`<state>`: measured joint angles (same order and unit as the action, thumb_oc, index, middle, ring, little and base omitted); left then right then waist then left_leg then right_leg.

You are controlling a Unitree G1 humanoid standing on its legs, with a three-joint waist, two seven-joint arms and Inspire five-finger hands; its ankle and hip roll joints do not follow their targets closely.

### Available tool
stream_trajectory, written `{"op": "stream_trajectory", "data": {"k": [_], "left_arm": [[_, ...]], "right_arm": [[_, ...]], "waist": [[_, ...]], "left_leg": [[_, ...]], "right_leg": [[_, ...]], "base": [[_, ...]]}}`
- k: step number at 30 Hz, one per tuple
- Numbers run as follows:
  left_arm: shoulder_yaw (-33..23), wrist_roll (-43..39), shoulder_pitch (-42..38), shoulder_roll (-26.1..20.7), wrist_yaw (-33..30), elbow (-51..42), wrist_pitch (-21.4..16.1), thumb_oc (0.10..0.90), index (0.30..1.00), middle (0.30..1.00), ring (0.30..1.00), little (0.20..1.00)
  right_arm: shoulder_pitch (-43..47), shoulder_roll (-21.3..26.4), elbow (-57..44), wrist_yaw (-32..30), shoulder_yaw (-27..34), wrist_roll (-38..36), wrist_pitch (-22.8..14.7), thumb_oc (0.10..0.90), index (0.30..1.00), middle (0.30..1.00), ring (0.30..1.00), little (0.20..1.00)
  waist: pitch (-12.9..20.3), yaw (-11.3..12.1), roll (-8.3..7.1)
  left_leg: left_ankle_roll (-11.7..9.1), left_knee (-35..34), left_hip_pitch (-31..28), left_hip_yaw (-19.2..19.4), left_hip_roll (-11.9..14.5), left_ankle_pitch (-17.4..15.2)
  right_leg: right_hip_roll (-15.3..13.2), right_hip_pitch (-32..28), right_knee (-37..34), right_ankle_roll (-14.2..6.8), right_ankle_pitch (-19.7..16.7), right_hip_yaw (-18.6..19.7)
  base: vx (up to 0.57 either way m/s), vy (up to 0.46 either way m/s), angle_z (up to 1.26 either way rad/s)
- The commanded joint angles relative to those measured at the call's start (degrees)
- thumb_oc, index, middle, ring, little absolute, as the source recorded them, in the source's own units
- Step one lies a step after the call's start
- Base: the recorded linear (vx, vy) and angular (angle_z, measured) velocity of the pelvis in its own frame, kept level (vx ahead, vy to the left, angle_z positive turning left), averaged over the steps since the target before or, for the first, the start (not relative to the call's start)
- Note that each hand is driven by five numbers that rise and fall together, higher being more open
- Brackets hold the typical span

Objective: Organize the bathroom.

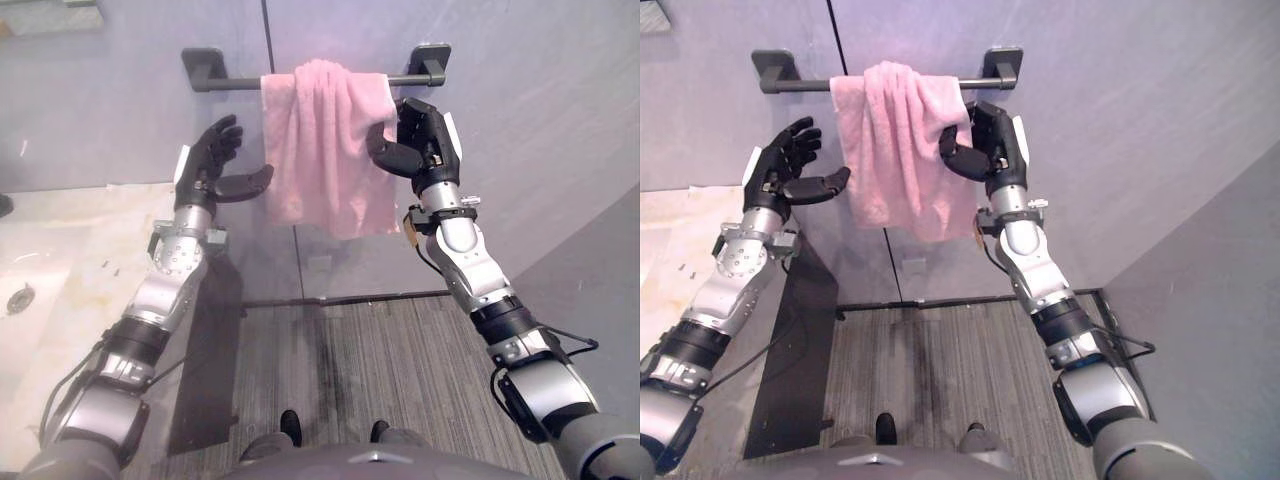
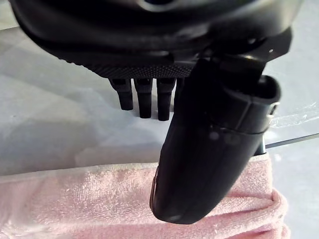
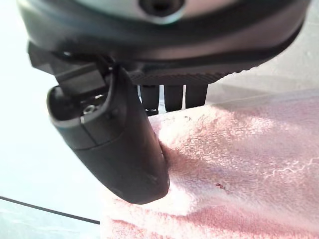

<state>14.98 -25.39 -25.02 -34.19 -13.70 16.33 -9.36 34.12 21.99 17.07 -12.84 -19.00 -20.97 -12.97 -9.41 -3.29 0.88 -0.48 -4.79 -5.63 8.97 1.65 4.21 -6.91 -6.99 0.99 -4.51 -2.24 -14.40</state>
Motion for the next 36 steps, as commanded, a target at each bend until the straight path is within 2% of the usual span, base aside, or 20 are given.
{"op": "stream_trajectory", "data": {"k": [1,16,24,25,26,27,28,36], "left_arm": [[-0.4,-1.1,-10.2,-2.5,1.1,4.2,-5.1,0.800,0.900,0.900,0.900,0.900],[2.8,-11.5,-13.2,-2.3,13.3,6.3,-2.1,0.800,0.900,0.900,0.900,0.900],[3.7,-10.4,-13.2,-1.5,12.6,5.7,-1.2,0.800,0.900,0.900,0.900,0.900],[3.6,-10.4,-13.2,-1.6,13.0,6.1,-1.4,0.762,0.844,0.844,0.844,0.844],[3.5,-10.4,-13.1,-1.6,13.3,6.3,-1.7,0.613,0.620,0.620,0.620,0.620],[3.4,-10.2,-13.1,-1.6,13.3,6.3,-1.7,0.590,0.585,0.585,0.585,0.585],[3.5,-9.8,-13.0,-1.6,12.9,6.3,-1.7,0.400,0.300,0.300,0.300,0.300],[1.9,-8.0,-11.8,-2.0,8.9,6.6,-2.8,0.400,0.300,0.300,0.300,0.300]], "right_arm": [[-6.5,0.1,-8.0,6.2,-6.0,2.3,-6.0,0.413,0.319,0.319,0.319,0.319],[-7.4,-0.4,-7.1,7.0,-7.4,2.6,-6.2,0.419,0.328,0.328,0.328,0.328],[-8.0,-1.0,-7.2,6.9,-7.9,2.8,-6.4,0.400,0.300,0.300,0.300,0.300],[-8.1,-0.9,-7.3,7.1,-7.8,2.8,-6.3,0.400,0.300,0.300,0.300,0.300],[-8.3,-1.0,-7.5,7.1,-7.8,2.9,-6.1,0.400,0.300,0.300,0.300,0.300],[-8.3,-1.0,-7.5,7.0,-7.8,2.8,-6.1,0.400,0.300,0.300,0.300,0.300],[-8.3,-1.2,-7.4,7.0,-7.8,2.6,-6.2,0.400,0.300,0.300,0.300,0.300],[-8.9,-1.4,-8.0,6.5,-7.3,2.4,-6.8,0.400,0.300,0.300,0.300,0.300]], "waist": [[6.3,-2.3,2.14],[6.1,-3.4,2.98],[6.0,-3.5,3.13],[6.0,-3.6,3.11],[6.0,-3.5,3.14],[6.0,-3.5,3.14],[6.0,-3.5,3.15],[5.9,-3.1,3.03]], "left_leg": [[1.5,-0.1,-2.1,4.5,-2.1,-5.3],[2.3,0.1,-2.7,6.2,-2.1,-6.2],[2.4,0.2,-2.9,6.2,-2.1,-6.4],[2.4,0.2,-3.0,6.3,-2.1,-6.4],[2.4,0.2,-3.0,6.2,-2.1,-6.4],[2.4,0.2,-3.0,6.2,-2.1,-6.4],[2.4,0.3,-3.0,6.2,-2.1,-6.4],[2.5,0.3,-3.0,5.9,-2.1,-6.4]], "right_leg": [[1.5,5.8,12.0,-5.4,7.5,1.3],[1.2,6.9,13.9,-6.3,7.2,2.3],[1.1,7.1,14.6,-6.5,7.2,2.5],[1.0,7.1,14.7,-6.6,7.1,2.6],[1.1,7.1,14.7,-6.5,7.2,2.6],[1.1,7.0,14.7,-6.5,7.3,2.6],[1.0,7.0,14.7,-6.5,7.3,2.6],[1.1,6.9,14.8,-6.5,7.5,2.5]], "base": [[0.04,0.015,-0.05],[0.01,0.010,-0.04],[0.01,0.001,-0.03],[0.03,0.002,-0.01],[0.00,0.000,0.00],[0.03,0.005,-0.02],[0.00,0.000,0.00],[0.00,0.000,0.00]]}}
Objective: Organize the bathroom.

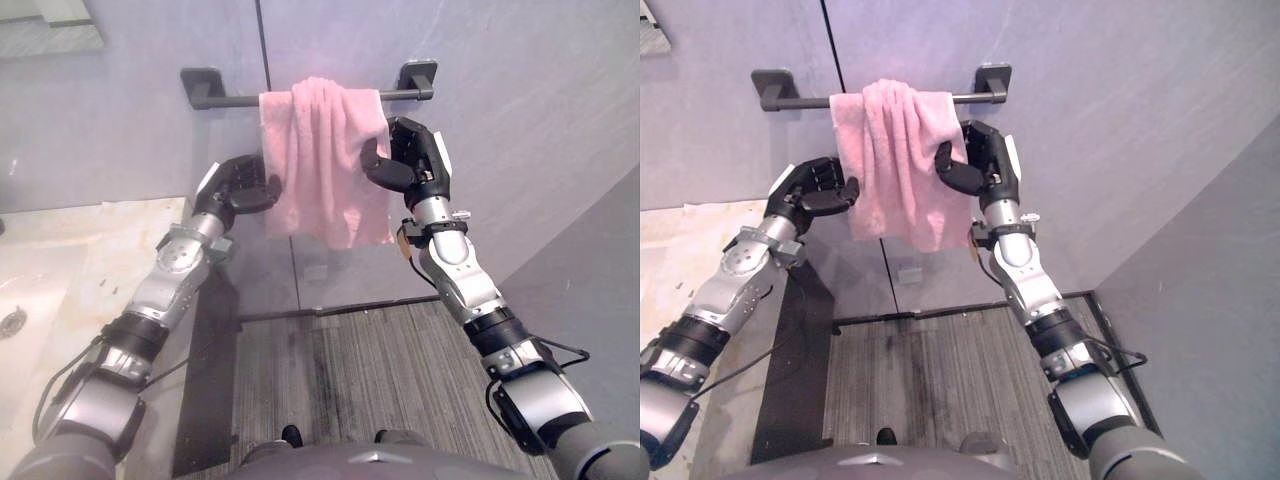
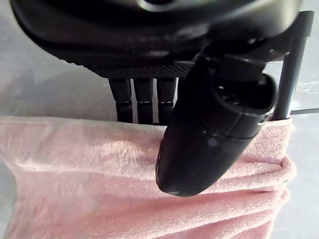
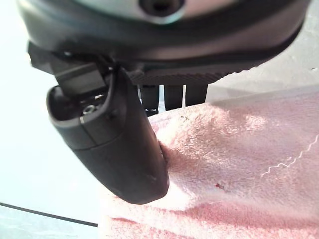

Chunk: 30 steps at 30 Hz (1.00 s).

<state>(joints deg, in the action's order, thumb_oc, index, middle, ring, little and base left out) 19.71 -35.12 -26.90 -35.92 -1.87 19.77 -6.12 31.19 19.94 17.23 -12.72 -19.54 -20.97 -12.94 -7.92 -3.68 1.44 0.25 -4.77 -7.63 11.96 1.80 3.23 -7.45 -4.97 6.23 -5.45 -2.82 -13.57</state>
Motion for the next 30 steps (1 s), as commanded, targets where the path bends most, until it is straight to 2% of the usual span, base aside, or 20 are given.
{"op": "stream_trajectory", "data": {"k": [1,10,12,18,23,30], "left_arm": [[-3.0,1.8,-9.7,-0.4,-3.2,3.2,-6.3,0.400,0.300,0.300,0.300,0.300],[-8.3,5.3,-4.0,1.6,-13.4,-0.4,-12.6,0.400,0.300,0.300,0.300,0.300],[-10.7,5.8,-0.8,4.2,-18.3,-2.4,-15.1,0.400,0.300,0.300,0.300,0.300],[-12.0,7.1,4.4,10.8,-27.3,-5.4,-18.9,0.400,0.300,0.300,0.300,0.300],[-10.5,8.4,5.9,14.1,-29.3,-6.5,-19.0,0.400,0.300,0.300,0.300,0.300],[-8.4,8.3,6.2,13.8,-29.1,-7.1,-18.2,0.400,0.300,0.300,0.300,0.300]], "right_arm": [[-6.1,0.7,-8.2,6.3,-6.7,2.4,-6.8,0.400,0.300,0.300,0.300,0.300],[-9.8,0.3,-9.4,4.4,-4.7,2.2,-6.5,0.400,0.300,0.300,0.300,0.300],[-12.2,-0.7,-9.1,1.6,-3.7,1.1,-6.8,0.400,0.300,0.300,0.300,0.300],[-16.1,-4.5,-9.3,-4.4,-2.1,-4.5,-7.7,0.400,0.300,0.300,0.300,0.300],[-17.9,-7.6,-8.9,-8.4,-1.4,-9.4,-9.1,0.400,0.300,0.300,0.300,0.300],[-19.8,-10.3,-8.0,-16.7,-1.0,-13.1,-11.2,0.400,0.300,0.300,0.300,0.300]], "waist": [[4.4,-2.6,2.46],[4.3,-1.9,1.80],[4.1,-1.8,1.49],[3.5,-2.0,1.33],[3.3,-2.3,1.59],[3.2,-2.9,2.51]], "left_leg": [[1.7,0.3,-0.9,2.8,-2.3,-5.5],[1.7,0.3,-0.8,2.3,-2.2,-5.4],[1.8,0.4,-0.8,2.2,-2.2,-5.5],[2.0,0.4,-1.0,2.1,-2.2,-5.5],[2.2,0.5,-1.2,2.5,-2.1,-5.5],[2.4,0.4,-1.6,3.5,-2.0,-5.5]], "right_leg": [[1.6,4.8,9.6,-5.6,8.0,1.7],[1.5,4.8,9.8,-5.4,8.3,1.3],[1.4,4.9,10.2,-5.2,8.5,1.3],[1.6,4.9,10.5,-5.0,8.5,1.6],[1.7,5.1,11.0,-4.9,8.5,1.9],[1.7,5.4,11.4,-4.8,8.4,2.1]], "base": [[0.00,0.000,0.00],[0.00,0.001,0.01],[0.00,0.001,0.04],[0.00,0.005,0.05],[0.00,0.002,0.01],[0.00,0.000,0.00]]}}
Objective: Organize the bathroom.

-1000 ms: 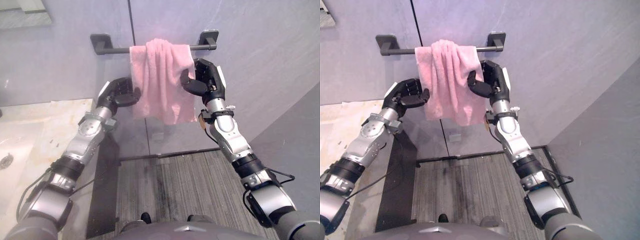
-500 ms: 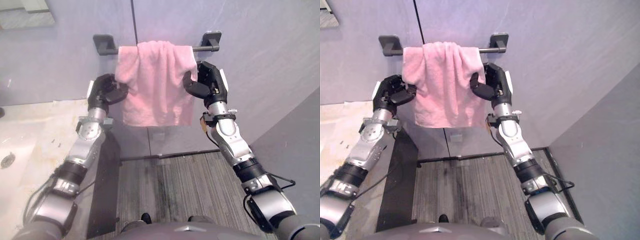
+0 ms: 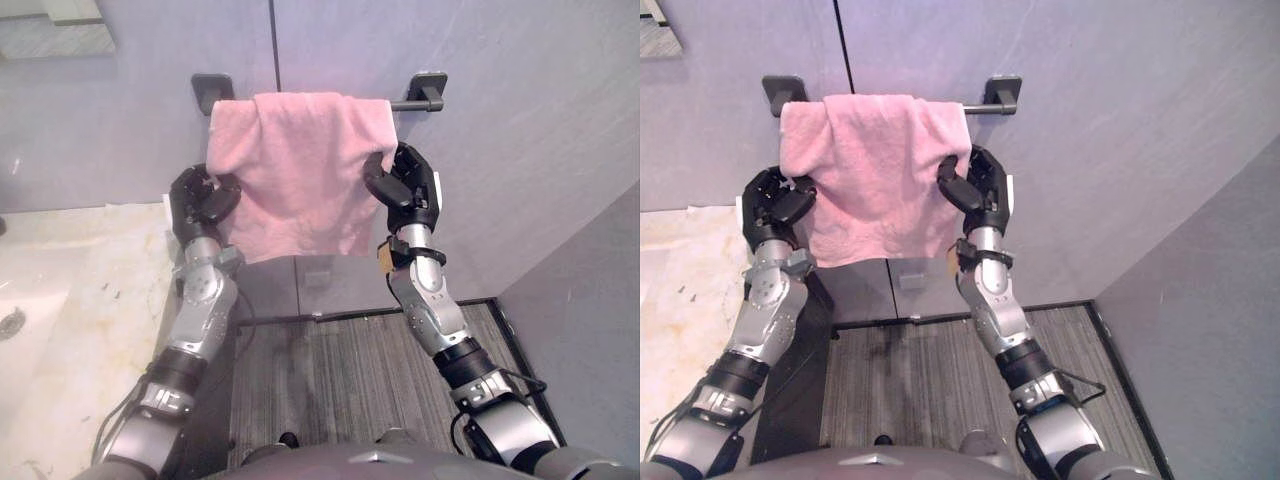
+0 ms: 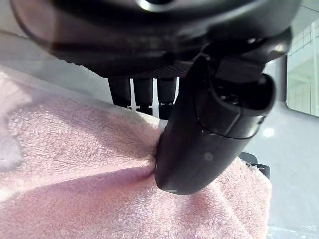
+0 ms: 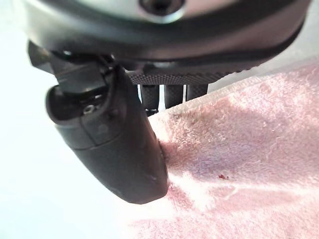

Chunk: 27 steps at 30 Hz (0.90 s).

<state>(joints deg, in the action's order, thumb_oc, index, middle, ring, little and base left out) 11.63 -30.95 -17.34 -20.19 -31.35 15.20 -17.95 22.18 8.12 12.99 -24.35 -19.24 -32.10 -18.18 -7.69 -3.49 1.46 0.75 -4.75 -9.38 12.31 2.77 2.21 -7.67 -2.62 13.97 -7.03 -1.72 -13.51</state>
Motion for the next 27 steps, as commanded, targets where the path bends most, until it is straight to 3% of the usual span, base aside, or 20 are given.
{"op": "stream_trajectory", "data": {"k": [1,9,18,27], "left_arm": [[-0.2,4.0,-3.3,-2.0,0.5,-2.6,-6.2,0.400,0.300,0.300,0.300,0.300],[1.0,2.6,-3.1,-2.8,0.7,-2.1,-6.4,0.400,0.300,0.300,0.300,0.300],[2.1,2.0,-1.5,-2.3,1.1,-2.2,-6.9,0.400,0.300,0.300,0.300,0.300],[1.8,1.4,-0.8,-2.7,0.5,-2.1,-7.1,0.400,0.300,0.300,0.300,0.300]], "right_arm": [[-10.9,1.3,-3.8,-5.6,-1.2,-2.2,-6.3,0.400,0.300,0.300,0.300,0.300],[-12.6,-0.2,-3.4,-11.2,-1.1,-2.7,-9.4,0.400,0.300,0.300,0.300,0.300],[-15.0,-2.2,-2.6,-19.5,0.2,-6.1,-15.5,0.400,0.300,0.300,0.300,0.300],[-15.2,-2.4,-1.0,-19.4,1.9,-7.2,-16.6,0.400,0.300,0.300,0.300,0.300]], "waist": [[3.0,-3.2,2.54],[3.2,-3.9,3.55],[3.2,-4.4,4.45],[3.5,-4.1,4.67]], "left_leg": [[1.9,0.4,0.2,3.2,-2.9,-4.5],[2.1,0.4,0.1,3.8,-2.9,-4.4],[2.2,0.4,0.1,4.2,-2.9,-4.3],[2.1,0.7,0.3,4.0,-2.9,-4.3]], "right_leg": [[1.9,3.1,3.6,-3.2,7.2,2.1],[2.2,3.4,3.7,-3.1,7.3,2.5],[2.3,3.3,3.6,-3.0,7.7,2.3],[2.0,2.9,3.1,-2.9,8.2,1.5]], "base": [[0.00,0.000,0.00],[0.01,0.001,-0.04],[0.00,-0.002,-0.04],[0.00,-0.002,-0.02]]}}
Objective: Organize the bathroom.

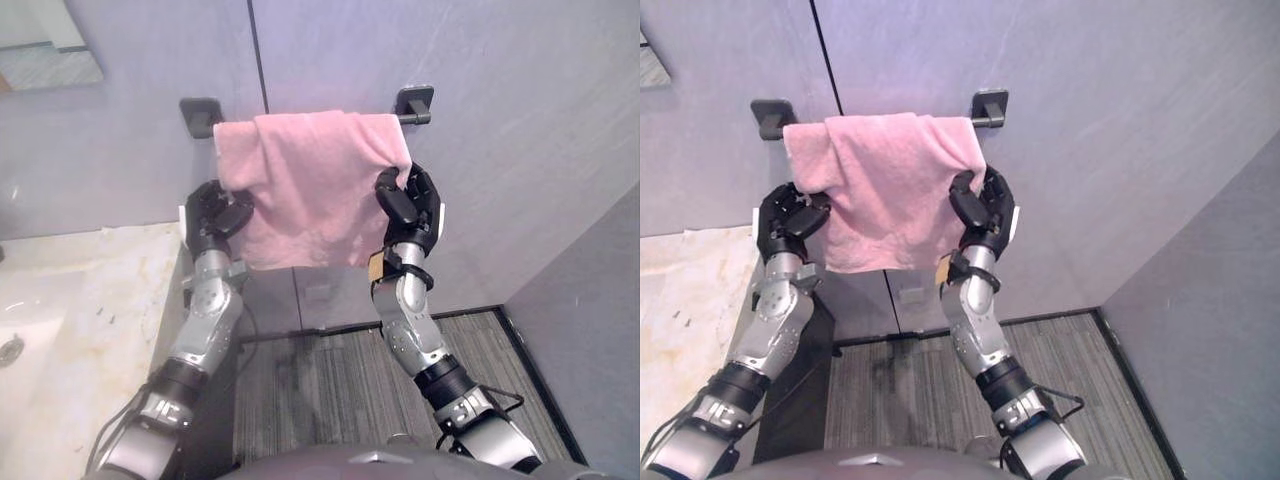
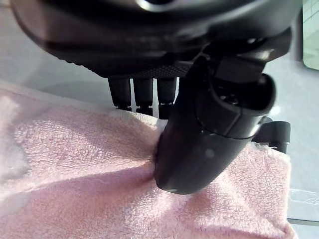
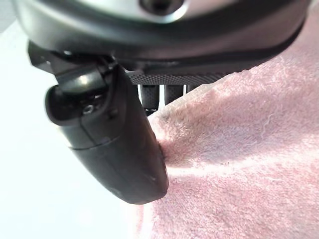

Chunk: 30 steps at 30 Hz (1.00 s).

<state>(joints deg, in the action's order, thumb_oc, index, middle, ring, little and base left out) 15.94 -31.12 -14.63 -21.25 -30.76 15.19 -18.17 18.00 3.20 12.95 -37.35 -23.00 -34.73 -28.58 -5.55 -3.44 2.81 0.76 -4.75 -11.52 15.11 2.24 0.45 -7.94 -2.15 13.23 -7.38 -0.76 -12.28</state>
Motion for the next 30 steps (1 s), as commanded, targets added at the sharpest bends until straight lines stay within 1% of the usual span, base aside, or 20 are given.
{"op": "stream_trajectory", "data": {"k": [1,3,6,8,14,19,22,25,26,27,28,29,30], "left_arm": [[-2.5,1.6,-3.5,-1.6,-0.3,-2.2,-6.9,0.400,0.300,0.300,0.300,0.300],[-2.6,1.4,-3.2,-1.2,-1.0,-1.9,-7.7,0.400,0.300,0.300,0.300,0.300],[-2.8,1.8,-3.1,-1.1,-1.6,-2.0,-7.9,0.400,0.300,0.300,0.300,0.300],[-3.0,2.1,-2.6,-0.9,-2.5,-2.0,-8.9,0.400,0.300,0.300,0.300,0.300],[-3.5,2.7,-2.6,0.1,-7.5,-1.9,-11.2,0.400,0.300,0.300,0.300,0.300],[-3.3,4.2,-2.5,1.3,-8.8,-2.0,-11.2,0.400,0.300,0.300,0.300,0.300],[-3.0,4.1,-2.3,1.9,-9.8,-1.9,-11.5,0.400,0.300,0.300,0.300,0.300],[-2.3,4.4,-2.7,2.5,-9.7,-1.8,-10.7,0.400,0.300,0.300,0.300,0.300],[-1.9,4.2,-2.8,2.6,-9.1,-1.8,-10.2,0.424,0.335,0.335,0.335,0.335],[-1.6,3.7,-2.9,2.6,-8.3,-1.6,-9.6,0.557,0.535,0.535,0.535,0.535],[-1.3,3.0,-3.0,2.6,-7.3,-1.3,-9.2,0.557,0.535,0.535,0.535,0.535],[-0.8,1.9,-3.1,2.6,-4.6,-1.2,-7.6,0.750,0.825,0.825,0.825,0.825],[-0.7,1.8,-3.1,2.5,-4.1,-1.2,-7.1,0.800,0.900,0.900,0.900,0.900]], "right_arm": [[-11.0,2.5,-0.9,-6.4,5.7,-4.9,-6.2,0.400,0.300,0.300,0.300,0.300],[-10.9,2.1,-0.5,-6.4,5.8,-5.9,-6.4,0.400,0.300,0.300,0.300,0.300],[-10.9,2.1,-0.4,-6.9,5.6,-6.9,-6.5,0.400,0.300,0.300,0.300,0.300],[-11.1,1.9,-0.6,-7.9,6.1,-7.6,-7.4,0.400,0.300,0.300,0.300,0.300],[-10.1,1.5,-0.7,-10.2,6.2,-8.2,-8.3,0.400,0.300,0.300,0.300,0.300],[-9.4,1.1,-0.5,-11.8,6.2,-7.4,-9.0,0.400,0.300,0.300,0.300,0.300],[-9.1,0.9,-0.3,-11.8,6.5,-8.3,-9.9,0.400,0.300,0.300,0.300,0.300],[-8.5,0.7,-0.3,-12.6,6.3,-7.9,-10.1,0.400,0.300,0.300,0.300,0.300],[-8.3,0.6,-0.3,-12.6,6.3,-7.7,-10.0,0.400,0.300,0.300,0.300,0.300],[-8.2,0.6,-0.2,-12.5,6.4,-7.5,-9.9,0.400,0.300,0.300,0.300,0.300],[-8.0,0.7,-0.1,-12.4,6.4,-7.2,-9.6,0.400,0.300,0.300,0.300,0.300],[-7.7,0.8,0.0,-12.1,6.4,-6.6,-8.9,0.400,0.300,0.300,0.300,0.300],[-7.7,0.8,0.0,-12.0,6.4,-6.4,-8.8,0.406,0.309,0.309,0.309,0.309]], "waist": [[1.4,-4.0,3.32],[1.4,-3.8,3.18],[1.4,-3.6,3.12],[1.4,-3.4,2.94],[1.3,-3.0,2.63],[1.3,-2.7,2.41],[1.2,-2.5,2.25],[1.3,-2.5,2.15],[1.3,-2.5,2.13],[1.3,-2.5,2.13],[1.3,-2.6,2.15],[1.3,-2.6,2.18],[1.3,-2.6,2.19]], "left_leg": [[2.0,0.7,2.4,1.1,-2.3,-2.5],[2.1,0.7,2.5,0.8,-2.4,-2.4],[2.1,0.7,2.6,0.6,-2.4,-2.3],[2.0,0.6,2.6,0.4,-2.2,-2.2],[1.9,0.7,2.8,-0.1,-2.2,-2.1],[1.9,0.8,2.9,-0.5,-2.1,-2.0],[1.9,0.8,2.9,-0.6,-2.1,-2.0],[1.9,0.9,2.9,-0.6,-2.1,-2.0],[1.9,0.9,3.0,-0.6,-2.1,-2.0],[1.9,1.0,3.0,-0.5,-2.1,-2.0],[1.9,1.0,2.9,-0.4,-2.1,-2.0],[1.9,0.9,2.9,-0.4,-2.1,-2.0],[2.0,0.9,2.9,-0.4,-2.1,-2.0]], "right_leg": [[2.3,2.3,3.8,-2.5,7.3,0.2],[2.4,2.2,3.7,-2.4,7.4,0.1],[2.4,2.2,3.6,-2.2,7.6,-0.1],[2.3,2.2,3.7,-2.3,7.5,-0.5],[2.3,1.9,3.4,-2.0,7.9,-1.0],[2.2,1.8,3.4,-1.9,8.0,-1.3],[2.2,1.7,3.3,-1.8,8.1,-1.4],[2.2,1.7,3.2,-1.9,8.1,-1.4],[2.3,1.7,3.2,-1.8,8.1,-1.4],[2.2,1.6,3.1,-1.9,8.1,-1.4],[2.2,1.6,3.1,-1.9,8.1,-1.4],[2.2,1.7,3.3,-2.0,7.9,-1.3],[2.2,1.7,3.3,-2.0,7.9,-1.4]], "base": [[0.00,0.000,0.00],[0.00,0.000,0.00],[-0.01,-0.003,-0.01],[0.00,0.000,0.00],[0.00,0.000,0.00],[0.00,0.000,0.00],[0.00,0.000,0.00],[0.00,0.000,0.00],[0.00,0.000,0.00],[0.00,0.000,0.00],[0.00,0.000,0.00],[0.00,0.000,0.00],[0.00,0.000,0.00]]}}
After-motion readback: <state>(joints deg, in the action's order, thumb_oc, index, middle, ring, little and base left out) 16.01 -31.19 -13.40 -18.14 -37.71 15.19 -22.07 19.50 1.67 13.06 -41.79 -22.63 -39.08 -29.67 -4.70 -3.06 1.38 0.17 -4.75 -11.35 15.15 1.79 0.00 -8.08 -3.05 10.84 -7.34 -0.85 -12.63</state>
